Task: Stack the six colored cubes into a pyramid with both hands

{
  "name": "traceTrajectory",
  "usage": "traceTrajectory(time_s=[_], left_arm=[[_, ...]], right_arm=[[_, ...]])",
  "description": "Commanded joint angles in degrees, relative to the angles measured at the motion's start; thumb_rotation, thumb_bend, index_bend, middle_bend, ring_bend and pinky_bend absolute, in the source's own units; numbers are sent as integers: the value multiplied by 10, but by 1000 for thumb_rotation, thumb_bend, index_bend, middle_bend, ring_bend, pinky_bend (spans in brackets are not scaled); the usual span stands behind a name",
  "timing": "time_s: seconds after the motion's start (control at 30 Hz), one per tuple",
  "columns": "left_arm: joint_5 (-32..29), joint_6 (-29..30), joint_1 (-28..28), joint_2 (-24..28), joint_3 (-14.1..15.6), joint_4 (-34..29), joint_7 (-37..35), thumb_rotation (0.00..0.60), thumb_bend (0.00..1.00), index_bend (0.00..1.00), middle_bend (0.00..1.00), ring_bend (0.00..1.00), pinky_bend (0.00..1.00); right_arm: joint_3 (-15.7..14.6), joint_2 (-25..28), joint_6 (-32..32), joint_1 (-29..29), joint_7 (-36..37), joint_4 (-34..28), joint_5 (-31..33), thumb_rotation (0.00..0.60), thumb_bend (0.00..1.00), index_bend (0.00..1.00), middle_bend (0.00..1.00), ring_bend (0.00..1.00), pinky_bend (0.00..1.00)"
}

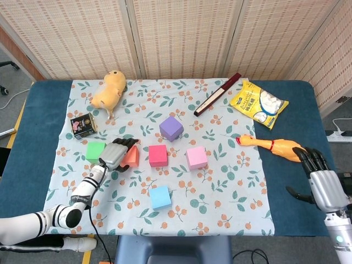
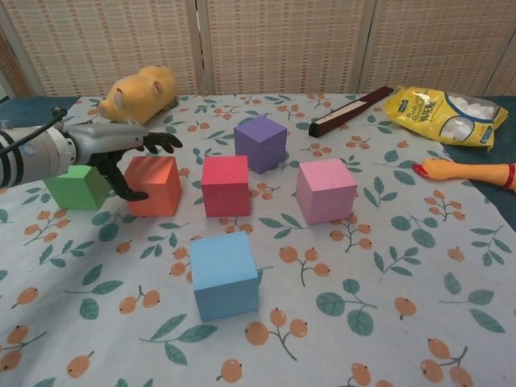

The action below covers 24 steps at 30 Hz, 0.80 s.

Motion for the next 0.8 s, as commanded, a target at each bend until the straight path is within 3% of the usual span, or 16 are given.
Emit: traceTrajectory(time_s=[0.03,0.4,0.8], left_arm=[[0,7,0,-5,1,6,3,600,327,9,126,151,146],[0,16,0,-22,0,29,-2,600,323,103,283,300,194],[20,24,-4,-27,-6,15,-6,600,323,104,283,301,196]], right_arm=[[0,0,0,1,0,0,-1,600,0,0,75,0,26],[-3,-2,4,-2,-1,-1,-1,600,0,0,75,0,25],[-5,-1,13,-8,-1,-3,0,600,0,0,75,0,26]])
